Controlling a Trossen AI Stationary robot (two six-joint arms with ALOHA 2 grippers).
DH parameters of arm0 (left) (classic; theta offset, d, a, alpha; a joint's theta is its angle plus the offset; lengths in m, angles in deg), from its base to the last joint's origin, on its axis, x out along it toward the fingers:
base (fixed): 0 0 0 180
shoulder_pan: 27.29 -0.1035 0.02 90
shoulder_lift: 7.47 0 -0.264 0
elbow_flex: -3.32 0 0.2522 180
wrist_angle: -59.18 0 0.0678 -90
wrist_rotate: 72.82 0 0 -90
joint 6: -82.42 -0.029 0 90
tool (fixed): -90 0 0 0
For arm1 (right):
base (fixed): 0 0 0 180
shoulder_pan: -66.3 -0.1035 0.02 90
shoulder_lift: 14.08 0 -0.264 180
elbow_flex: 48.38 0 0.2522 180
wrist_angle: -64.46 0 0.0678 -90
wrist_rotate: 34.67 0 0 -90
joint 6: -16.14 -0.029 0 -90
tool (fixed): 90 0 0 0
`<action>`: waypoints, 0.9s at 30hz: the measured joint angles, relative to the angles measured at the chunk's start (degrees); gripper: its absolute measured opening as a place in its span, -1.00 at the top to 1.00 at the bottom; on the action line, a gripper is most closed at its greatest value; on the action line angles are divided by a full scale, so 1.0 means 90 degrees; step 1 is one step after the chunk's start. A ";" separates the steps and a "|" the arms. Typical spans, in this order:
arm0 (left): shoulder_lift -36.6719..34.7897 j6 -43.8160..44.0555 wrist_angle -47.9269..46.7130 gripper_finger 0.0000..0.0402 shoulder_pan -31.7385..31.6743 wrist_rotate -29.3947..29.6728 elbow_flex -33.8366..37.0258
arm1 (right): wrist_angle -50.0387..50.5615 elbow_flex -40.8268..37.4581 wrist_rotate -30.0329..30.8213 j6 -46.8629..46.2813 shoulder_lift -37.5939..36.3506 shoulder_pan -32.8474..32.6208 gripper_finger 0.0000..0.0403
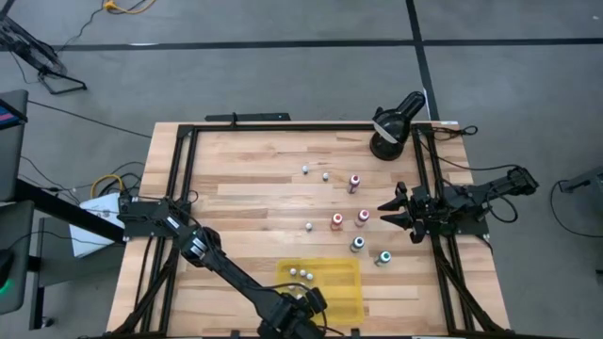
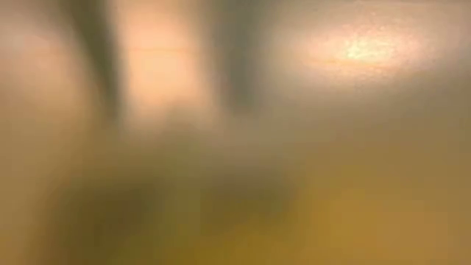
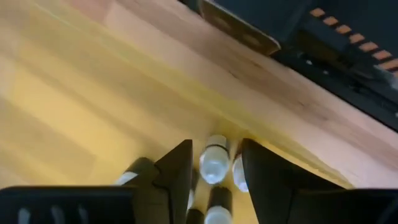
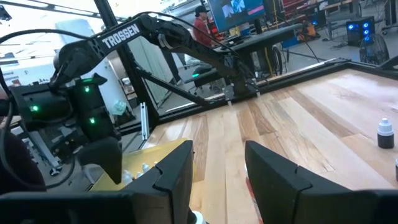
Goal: Pick & Place food coloring
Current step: Put the small red food coloring bottle in the yellow bin
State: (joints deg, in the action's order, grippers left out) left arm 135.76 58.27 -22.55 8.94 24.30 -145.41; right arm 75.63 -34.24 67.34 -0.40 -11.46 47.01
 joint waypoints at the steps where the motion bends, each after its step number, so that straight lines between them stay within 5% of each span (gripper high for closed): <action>1: -0.0021 -0.0001 0.0000 0.34 0.0000 0.0065 0.0002 | 0.0000 -0.0001 0.0001 0.0000 0.0000 -0.0002 0.31; 13: -0.0384 -0.0025 0.0227 0.34 -0.0157 0.0475 0.0004 | 0.0000 0.0000 0.0000 0.0000 0.0001 -0.0002 0.31; 27: -0.1295 0.1387 0.0228 0.34 -0.1086 0.0575 -0.0003 | 0.0000 -0.0001 0.0001 0.0000 0.0000 0.0001 0.32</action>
State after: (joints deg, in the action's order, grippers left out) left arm 124.11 70.76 -20.50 -0.84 29.47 -145.44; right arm 75.63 -34.25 67.35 -0.40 -11.46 47.01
